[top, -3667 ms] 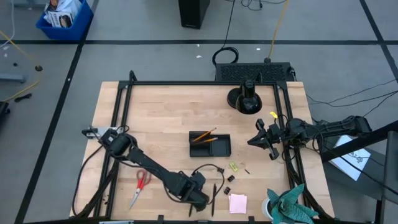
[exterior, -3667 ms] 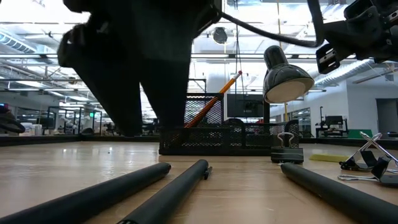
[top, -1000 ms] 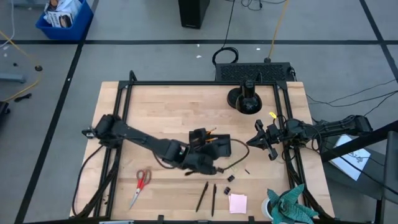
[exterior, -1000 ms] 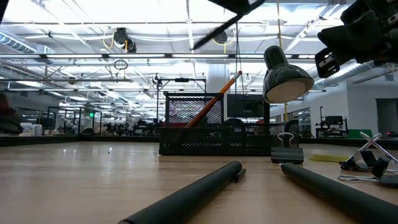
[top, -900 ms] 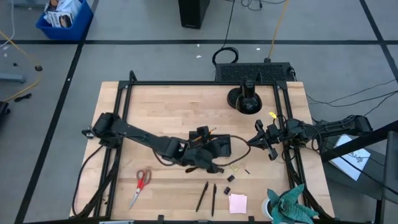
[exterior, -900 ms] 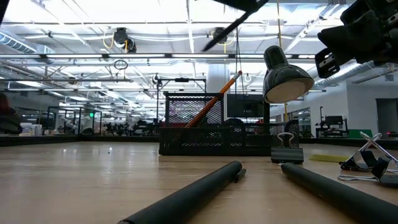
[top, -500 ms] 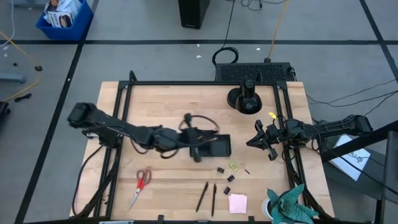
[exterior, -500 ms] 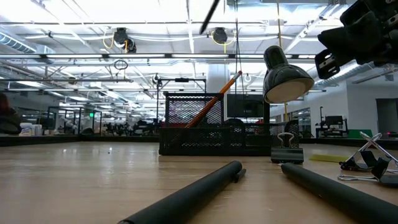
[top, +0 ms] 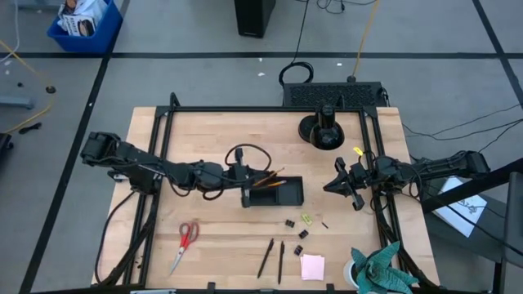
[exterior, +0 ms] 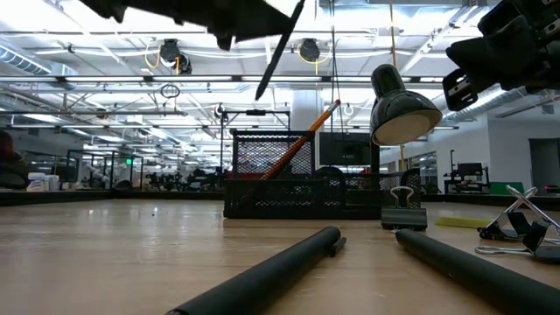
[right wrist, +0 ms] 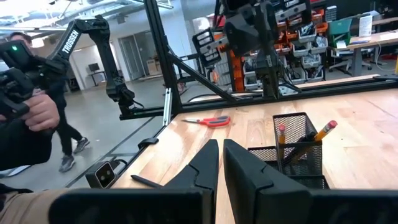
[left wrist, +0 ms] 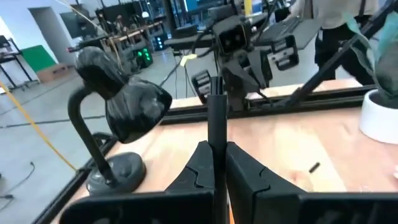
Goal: Pick and place office supplies into organizer
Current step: Put the black pen into the black desk organizer
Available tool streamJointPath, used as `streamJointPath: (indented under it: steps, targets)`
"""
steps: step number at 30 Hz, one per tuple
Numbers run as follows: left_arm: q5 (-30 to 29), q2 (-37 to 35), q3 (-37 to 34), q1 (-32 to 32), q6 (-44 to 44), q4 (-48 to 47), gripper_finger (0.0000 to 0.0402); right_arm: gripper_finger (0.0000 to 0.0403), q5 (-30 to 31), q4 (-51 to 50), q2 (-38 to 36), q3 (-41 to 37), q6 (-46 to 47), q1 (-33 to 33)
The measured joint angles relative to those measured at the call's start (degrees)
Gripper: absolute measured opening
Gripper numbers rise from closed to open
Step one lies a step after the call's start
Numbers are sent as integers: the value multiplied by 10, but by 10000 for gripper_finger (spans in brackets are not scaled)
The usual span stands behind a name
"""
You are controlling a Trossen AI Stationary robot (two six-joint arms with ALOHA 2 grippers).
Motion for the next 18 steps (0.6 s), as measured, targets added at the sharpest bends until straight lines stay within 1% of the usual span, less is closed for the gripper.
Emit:
streamJointPath:
  steps: [5, 9, 12, 14, 18]
  targets:
    - [4, 0, -18, -1, -2, 20, 20, 20, 1, 0, 0, 0, 0, 0]
    - [5, 0, -20, 1, -1, 22, 10, 20, 2, 0, 0, 0, 0, 0]
    - [27, 0, -20, 11, -5, 30, 7, 20, 5, 0, 0, 0, -2, 0]
    - [34, 10, -20, 20, -12, 48, 11, 20, 16, 0, 0, 0, -2, 0]
    - [46, 48, -20, 33, -20, 93, 15, 20, 17, 0, 3, 0, -2, 0]
